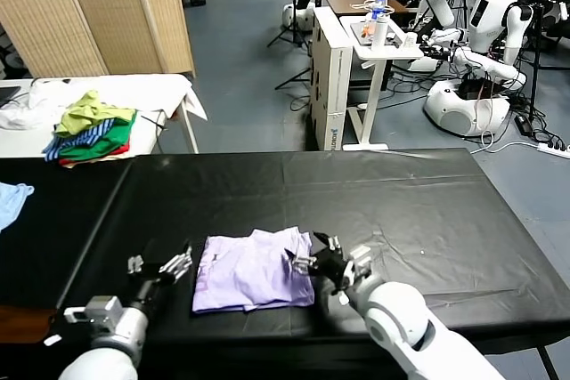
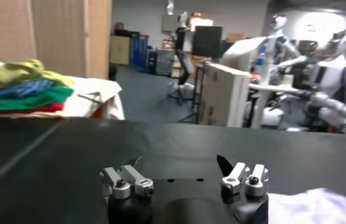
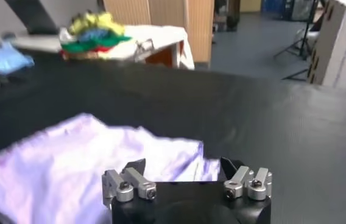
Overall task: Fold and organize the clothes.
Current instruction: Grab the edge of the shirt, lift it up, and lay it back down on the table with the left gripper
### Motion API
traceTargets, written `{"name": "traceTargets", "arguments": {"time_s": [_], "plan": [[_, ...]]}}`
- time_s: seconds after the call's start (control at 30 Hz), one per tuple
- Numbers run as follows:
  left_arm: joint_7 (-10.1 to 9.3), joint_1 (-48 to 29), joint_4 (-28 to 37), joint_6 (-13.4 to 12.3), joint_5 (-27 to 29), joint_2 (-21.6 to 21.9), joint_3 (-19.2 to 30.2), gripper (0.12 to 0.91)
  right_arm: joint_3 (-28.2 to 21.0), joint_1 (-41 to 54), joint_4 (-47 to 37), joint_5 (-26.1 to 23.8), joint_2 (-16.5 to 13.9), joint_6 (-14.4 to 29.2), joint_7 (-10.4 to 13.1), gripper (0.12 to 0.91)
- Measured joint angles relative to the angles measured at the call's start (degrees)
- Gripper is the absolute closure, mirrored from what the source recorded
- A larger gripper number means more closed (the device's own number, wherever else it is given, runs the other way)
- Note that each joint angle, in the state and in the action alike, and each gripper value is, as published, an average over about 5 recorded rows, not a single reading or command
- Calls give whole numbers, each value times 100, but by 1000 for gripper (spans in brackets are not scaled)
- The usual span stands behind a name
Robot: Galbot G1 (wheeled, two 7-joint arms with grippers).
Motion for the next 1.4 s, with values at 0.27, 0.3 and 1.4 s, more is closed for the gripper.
{"name": "traceTargets", "arguments": {"time_s": [0.27,0.3,1.4], "plan": [[180,109,135,-165,53,-232,-143,123,260,-204,221,227,62,437,70,118],[227,115,171,-209,47,-274,-151,123,325,-252,269,281,66,482,70,118],[754,-75,1025,-321,-1134,-1553,260,248,2413,-1564,1063,655,-167,495,31,118]]}}
